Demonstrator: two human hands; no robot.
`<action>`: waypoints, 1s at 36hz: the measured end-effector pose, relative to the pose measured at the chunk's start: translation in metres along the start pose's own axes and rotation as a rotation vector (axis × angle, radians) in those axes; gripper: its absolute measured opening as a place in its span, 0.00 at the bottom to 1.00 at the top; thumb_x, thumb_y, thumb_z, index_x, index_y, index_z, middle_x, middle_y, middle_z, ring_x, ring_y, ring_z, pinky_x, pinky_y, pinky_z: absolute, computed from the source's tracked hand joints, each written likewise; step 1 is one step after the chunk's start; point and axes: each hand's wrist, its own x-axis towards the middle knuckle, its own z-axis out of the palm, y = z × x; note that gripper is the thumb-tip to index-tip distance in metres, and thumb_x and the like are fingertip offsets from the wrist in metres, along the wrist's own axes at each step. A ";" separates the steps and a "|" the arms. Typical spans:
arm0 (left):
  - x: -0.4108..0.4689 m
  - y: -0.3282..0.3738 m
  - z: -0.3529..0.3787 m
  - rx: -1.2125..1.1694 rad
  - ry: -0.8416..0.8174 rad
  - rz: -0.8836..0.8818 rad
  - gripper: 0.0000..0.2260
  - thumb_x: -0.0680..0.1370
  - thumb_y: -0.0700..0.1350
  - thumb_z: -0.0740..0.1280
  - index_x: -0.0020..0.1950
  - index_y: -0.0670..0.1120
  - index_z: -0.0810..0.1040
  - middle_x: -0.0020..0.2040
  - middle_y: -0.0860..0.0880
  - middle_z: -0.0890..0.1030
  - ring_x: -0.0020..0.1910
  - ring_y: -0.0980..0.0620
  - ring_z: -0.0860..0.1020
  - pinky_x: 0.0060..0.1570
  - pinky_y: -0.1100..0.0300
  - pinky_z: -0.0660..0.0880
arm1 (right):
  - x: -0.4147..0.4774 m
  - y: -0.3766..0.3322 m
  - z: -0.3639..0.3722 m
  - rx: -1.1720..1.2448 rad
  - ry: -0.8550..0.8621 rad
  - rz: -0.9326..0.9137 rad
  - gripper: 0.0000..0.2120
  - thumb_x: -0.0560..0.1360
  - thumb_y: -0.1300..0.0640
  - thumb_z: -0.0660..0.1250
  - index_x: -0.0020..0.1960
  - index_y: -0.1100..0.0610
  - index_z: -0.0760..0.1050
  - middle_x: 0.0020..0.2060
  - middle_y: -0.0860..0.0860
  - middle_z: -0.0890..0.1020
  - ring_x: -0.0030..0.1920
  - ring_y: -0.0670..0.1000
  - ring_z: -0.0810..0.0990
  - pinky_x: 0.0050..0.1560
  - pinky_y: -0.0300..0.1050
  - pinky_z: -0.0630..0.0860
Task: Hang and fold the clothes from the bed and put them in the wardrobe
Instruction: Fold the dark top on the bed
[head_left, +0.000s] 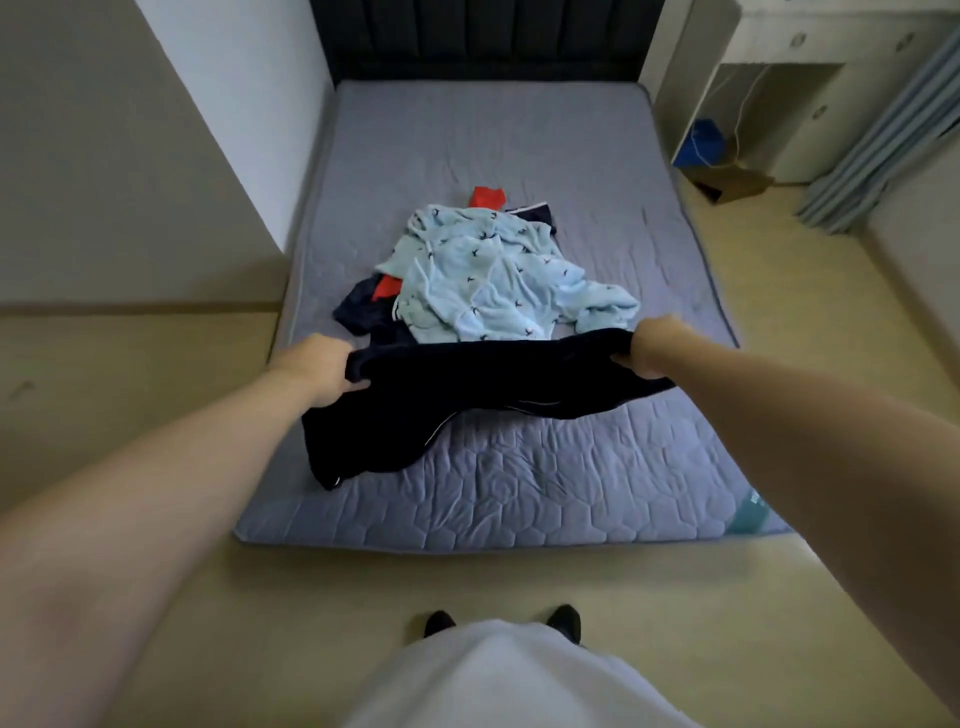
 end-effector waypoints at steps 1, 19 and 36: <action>-0.001 -0.003 0.011 0.015 -0.114 0.017 0.17 0.77 0.60 0.70 0.39 0.50 0.71 0.43 0.45 0.80 0.41 0.45 0.76 0.41 0.55 0.73 | 0.000 -0.007 0.011 -0.050 -0.072 0.003 0.33 0.81 0.36 0.55 0.74 0.60 0.68 0.66 0.60 0.76 0.64 0.62 0.75 0.63 0.52 0.71; 0.072 -0.023 -0.004 -0.158 -0.561 -0.314 0.23 0.68 0.55 0.81 0.51 0.40 0.81 0.50 0.41 0.81 0.45 0.41 0.83 0.38 0.47 0.84 | 0.060 -0.056 0.002 -0.143 -0.484 -0.041 0.36 0.80 0.33 0.55 0.74 0.61 0.69 0.68 0.58 0.74 0.67 0.59 0.73 0.65 0.51 0.68; 0.306 -0.040 0.187 -0.254 -0.091 -0.392 0.04 0.80 0.45 0.64 0.50 0.44 0.73 0.55 0.41 0.78 0.50 0.40 0.77 0.47 0.51 0.73 | 0.292 -0.120 0.166 0.562 -0.184 0.349 0.10 0.82 0.56 0.58 0.43 0.59 0.69 0.41 0.58 0.75 0.37 0.57 0.72 0.41 0.51 0.72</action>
